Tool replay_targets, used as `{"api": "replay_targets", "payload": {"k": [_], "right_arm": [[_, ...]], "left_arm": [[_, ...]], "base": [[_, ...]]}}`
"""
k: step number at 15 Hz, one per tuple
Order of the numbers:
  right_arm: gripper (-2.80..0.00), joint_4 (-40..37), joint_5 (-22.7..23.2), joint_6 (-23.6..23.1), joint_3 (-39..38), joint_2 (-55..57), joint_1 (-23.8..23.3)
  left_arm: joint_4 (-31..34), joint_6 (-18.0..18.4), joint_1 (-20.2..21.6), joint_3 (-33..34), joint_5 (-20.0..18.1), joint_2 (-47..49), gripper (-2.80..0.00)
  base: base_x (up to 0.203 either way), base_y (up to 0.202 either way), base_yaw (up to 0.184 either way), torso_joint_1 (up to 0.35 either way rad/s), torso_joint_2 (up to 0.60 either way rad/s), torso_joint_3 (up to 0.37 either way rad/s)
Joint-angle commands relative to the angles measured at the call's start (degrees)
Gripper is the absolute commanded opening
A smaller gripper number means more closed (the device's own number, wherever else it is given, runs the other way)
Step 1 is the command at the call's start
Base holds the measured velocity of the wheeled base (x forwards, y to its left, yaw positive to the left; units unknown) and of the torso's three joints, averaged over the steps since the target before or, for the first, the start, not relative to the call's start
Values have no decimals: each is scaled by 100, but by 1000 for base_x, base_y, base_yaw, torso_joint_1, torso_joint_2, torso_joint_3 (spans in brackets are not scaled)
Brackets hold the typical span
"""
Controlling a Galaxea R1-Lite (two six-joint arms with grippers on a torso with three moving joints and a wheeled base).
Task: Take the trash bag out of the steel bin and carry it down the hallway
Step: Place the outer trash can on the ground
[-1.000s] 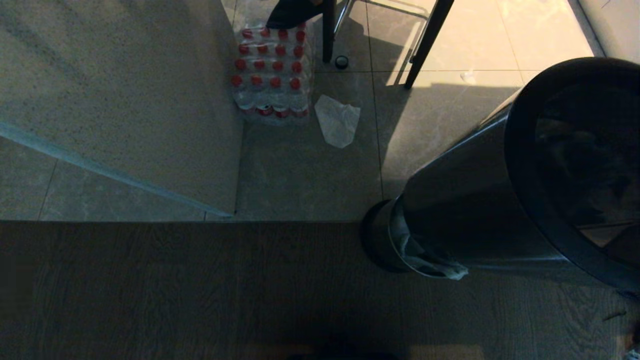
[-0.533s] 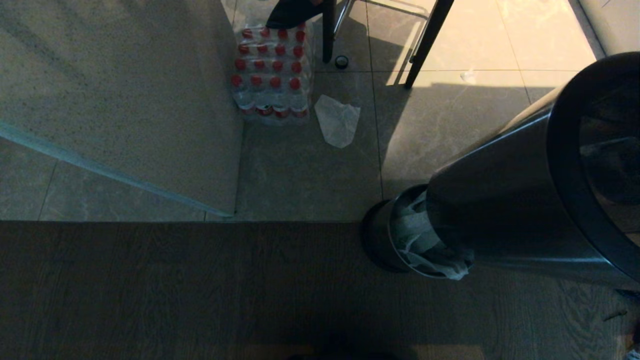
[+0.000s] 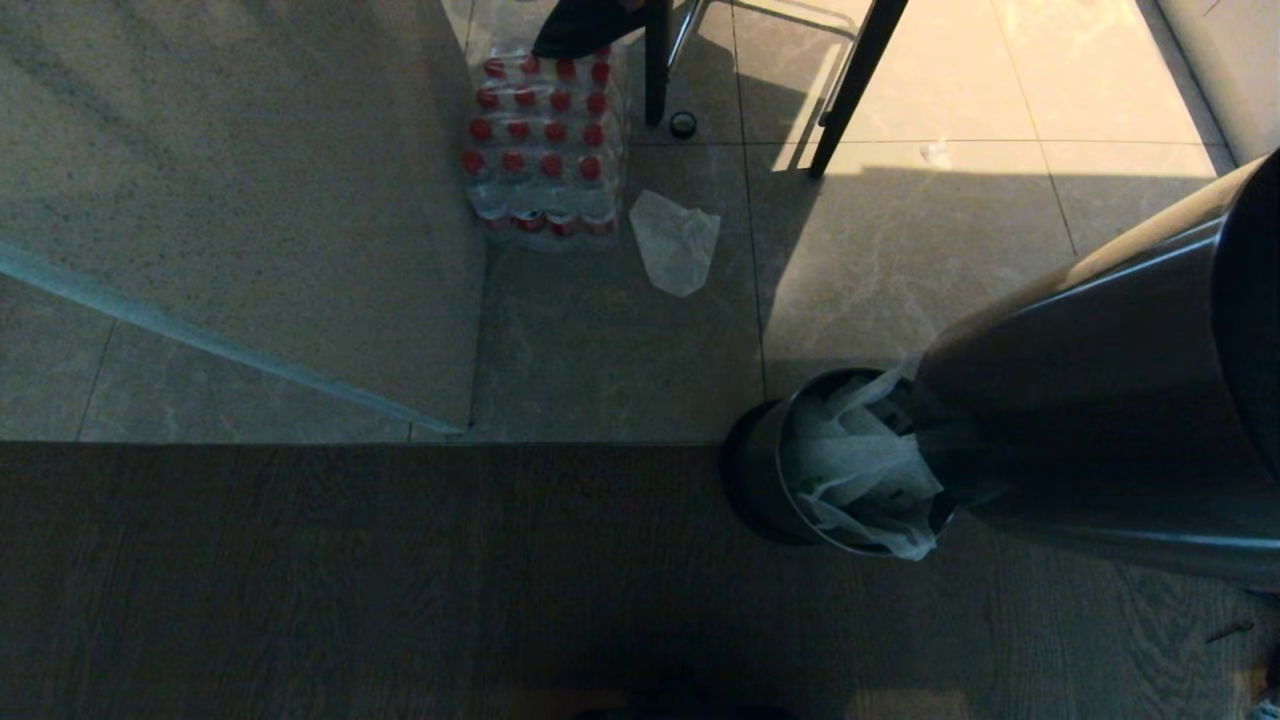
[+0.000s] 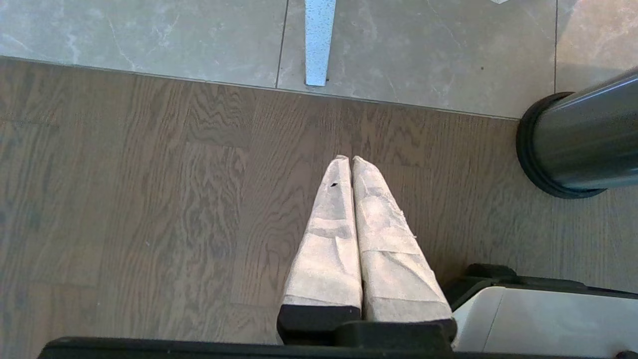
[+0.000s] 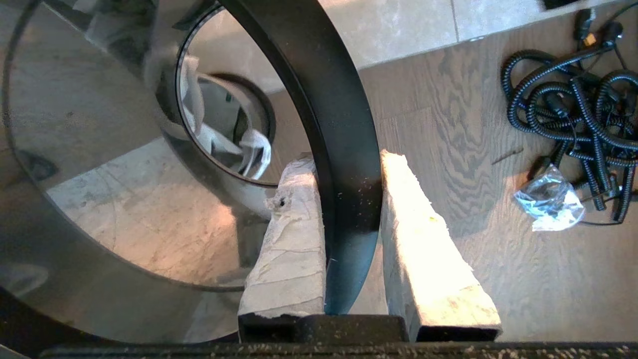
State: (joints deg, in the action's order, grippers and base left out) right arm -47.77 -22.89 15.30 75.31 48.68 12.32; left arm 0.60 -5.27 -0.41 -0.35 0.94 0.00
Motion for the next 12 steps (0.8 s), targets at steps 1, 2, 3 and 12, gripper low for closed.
{"api": "replay_targets", "payload": {"k": [1,2,3,12], "right_arm": [[-280,-21,-112,23,42,-136,-200],[-280,-22,-349,50,45,-174,-250],[-280,-37,-457,92,45,-218,-256],[-280,-284,-734,1472,-381,265,-787]], "left_arm": [[2,-9,-2,0,11,0,-280],[2,-9,-2,0,10,0,-280],[2,-9,-2,0,3,0,-280],[2,-9,-2,0,3,0,-280]], "base": [[0,0,0,0,0,0],[0,0,0,0,0,0],[0,0,0,0,0,0],[0,0,0,0,0,0]]}}
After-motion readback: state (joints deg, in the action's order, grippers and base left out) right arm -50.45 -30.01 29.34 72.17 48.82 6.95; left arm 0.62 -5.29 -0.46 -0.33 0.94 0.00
